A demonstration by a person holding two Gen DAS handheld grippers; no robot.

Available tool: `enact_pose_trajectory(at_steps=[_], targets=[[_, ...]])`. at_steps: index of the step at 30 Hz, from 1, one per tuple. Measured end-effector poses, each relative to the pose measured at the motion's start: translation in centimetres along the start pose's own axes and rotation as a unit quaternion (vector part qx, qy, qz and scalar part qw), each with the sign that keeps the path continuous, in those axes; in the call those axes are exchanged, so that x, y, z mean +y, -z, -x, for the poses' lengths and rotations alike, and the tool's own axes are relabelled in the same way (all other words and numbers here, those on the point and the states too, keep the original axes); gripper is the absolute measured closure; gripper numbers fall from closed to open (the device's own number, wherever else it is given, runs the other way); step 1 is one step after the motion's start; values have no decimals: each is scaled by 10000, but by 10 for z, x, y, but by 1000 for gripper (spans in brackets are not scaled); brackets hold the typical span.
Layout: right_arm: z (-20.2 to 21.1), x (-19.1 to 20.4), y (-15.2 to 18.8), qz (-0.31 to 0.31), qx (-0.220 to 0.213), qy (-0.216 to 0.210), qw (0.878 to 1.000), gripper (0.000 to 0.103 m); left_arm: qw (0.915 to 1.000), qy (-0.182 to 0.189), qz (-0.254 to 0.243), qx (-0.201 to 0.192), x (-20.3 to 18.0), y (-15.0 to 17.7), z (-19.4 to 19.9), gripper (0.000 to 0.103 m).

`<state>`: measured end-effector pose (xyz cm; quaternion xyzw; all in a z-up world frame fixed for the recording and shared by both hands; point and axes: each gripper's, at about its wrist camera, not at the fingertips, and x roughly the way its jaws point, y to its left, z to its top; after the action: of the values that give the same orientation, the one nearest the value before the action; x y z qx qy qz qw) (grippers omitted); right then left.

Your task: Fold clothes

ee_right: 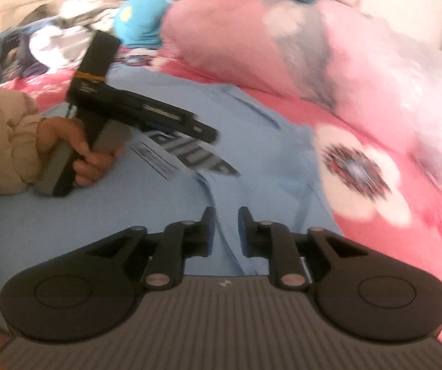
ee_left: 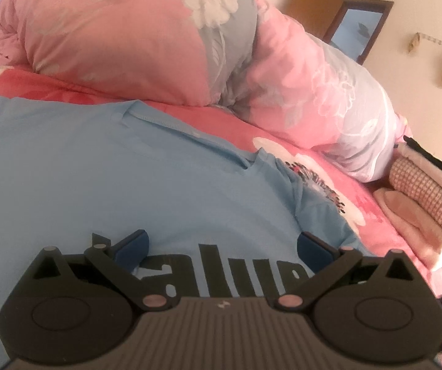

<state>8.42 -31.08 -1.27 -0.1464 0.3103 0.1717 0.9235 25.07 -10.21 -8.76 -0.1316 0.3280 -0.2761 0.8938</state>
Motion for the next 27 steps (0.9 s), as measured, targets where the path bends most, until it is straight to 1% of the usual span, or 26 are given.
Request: enact_pose_trajectory(at_steps=[1, 3, 4, 6, 9, 10, 11, 13, 14, 16, 18, 19, 20, 22, 23, 24, 26, 27], targets=[[-9, 6, -5, 181, 17, -3, 9998, 82, 10000, 17, 22, -8, 1, 0, 0, 0], [-31, 16, -14, 540, 64, 20, 9985, 82, 10000, 50, 67, -24, 2, 0, 1, 0], [-40, 18, -17, 625, 96, 19, 9980, 82, 9999, 64, 86, -32, 3, 0, 1, 0], [-61, 20, -21, 733, 225, 83, 9970, 82, 9998, 101, 133, -53, 5, 0, 1, 0], [-84, 18, -21, 756, 501, 297, 9954, 84, 9994, 186, 256, -103, 8, -1, 4, 0], [-85, 13, -19, 544, 484, 259, 9970, 90, 9993, 215, 299, -120, 9, -1, 4, 1], [-85, 9, -18, 319, 461, 221, 9982, 98, 9988, 247, 391, -140, 11, -2, 6, 1], [-75, -8, -17, -559, 233, 151, 9981, 100, 9972, 317, 653, -166, 16, -6, 11, 1], [-68, -17, -15, -995, 98, 91, 9950, 100, 9957, 380, 833, -135, 19, -8, 12, 1], [-58, -36, -4, -1862, -146, -128, 9823, 100, 9914, 581, 1172, 31, 22, -12, 13, 3], [-48, -54, 7, -2702, -383, -345, 9614, 100, 9845, 848, 1519, 240, 25, -16, 13, 3], [-48, -58, 12, -2944, -423, -437, 9538, 100, 9801, 981, 1691, 345, 26, -17, 13, 3], [-48, -61, 17, -3177, -462, -527, 9456, 100, 9752, 1105, 1851, 492, 24, -17, 10, 3], [-50, -64, 24, -3459, -519, -640, 9346, 100, 9636, 1350, 2169, 783, 22, -15, 3, 5], [-52, -64, 24, -3484, -552, -659, 9334, 100, 9570, 1469, 2322, 928, 20, -15, 0, 8], [-53, -63, 24, -3509, -584, -678, 9321, 100, 9529, 1527, 2395, 1063, 17, -14, -4, 9], [-55, -62, 25, -3556, -649, -714, 9296, 100, 9471, 1596, 2501, 1228, 13, -12, -7, 14], [-55, -61, 24, -3524, -669, -705, 9308, 100, 9440, 1640, 2554, 1292, 11, -11, -9, 16]])
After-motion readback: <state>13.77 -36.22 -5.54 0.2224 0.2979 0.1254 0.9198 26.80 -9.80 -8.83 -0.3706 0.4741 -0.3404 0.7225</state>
